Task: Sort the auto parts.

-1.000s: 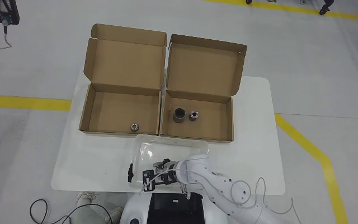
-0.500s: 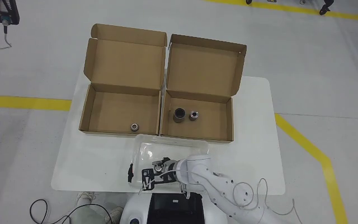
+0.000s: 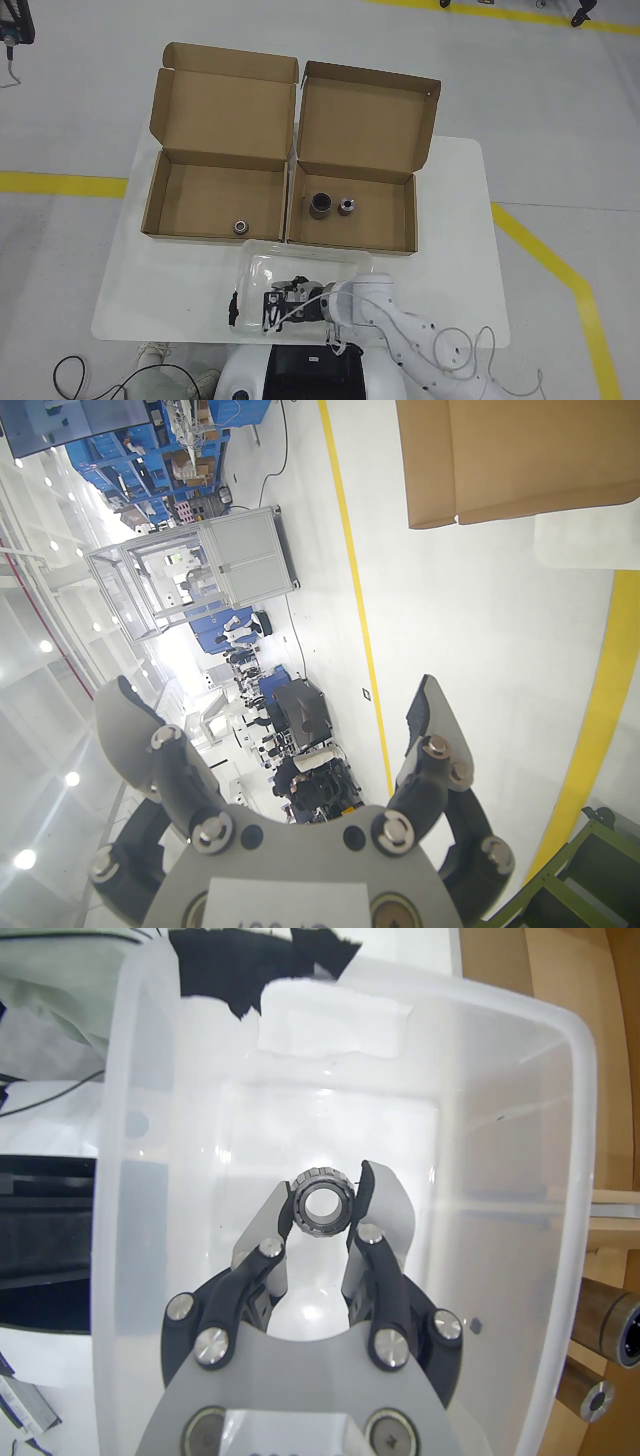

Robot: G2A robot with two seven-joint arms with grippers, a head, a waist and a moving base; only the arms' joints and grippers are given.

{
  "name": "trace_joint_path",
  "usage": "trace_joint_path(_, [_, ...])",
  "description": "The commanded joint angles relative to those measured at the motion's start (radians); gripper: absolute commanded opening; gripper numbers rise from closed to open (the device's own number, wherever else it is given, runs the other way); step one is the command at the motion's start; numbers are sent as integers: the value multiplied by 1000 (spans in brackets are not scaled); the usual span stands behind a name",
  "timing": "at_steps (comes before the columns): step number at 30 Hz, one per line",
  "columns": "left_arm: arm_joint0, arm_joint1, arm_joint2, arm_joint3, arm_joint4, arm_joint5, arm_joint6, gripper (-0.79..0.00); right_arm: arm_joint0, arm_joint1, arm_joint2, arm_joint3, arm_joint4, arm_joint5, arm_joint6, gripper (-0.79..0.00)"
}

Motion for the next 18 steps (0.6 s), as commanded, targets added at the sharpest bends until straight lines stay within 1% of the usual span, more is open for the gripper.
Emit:
trace_joint_path(1, [0,0,0,0,0,0,0,0,-13,7,17,-6,-3,2,-39,-785])
trace_joint_path(9, [0,0,0,0,0,0,0,0,-47,30,67,-45,-6,-2,-209,-785])
trace_joint_path(18, [0,0,0,0,0,0,0,0,-51,41,93,-67,8,2,-409,-785])
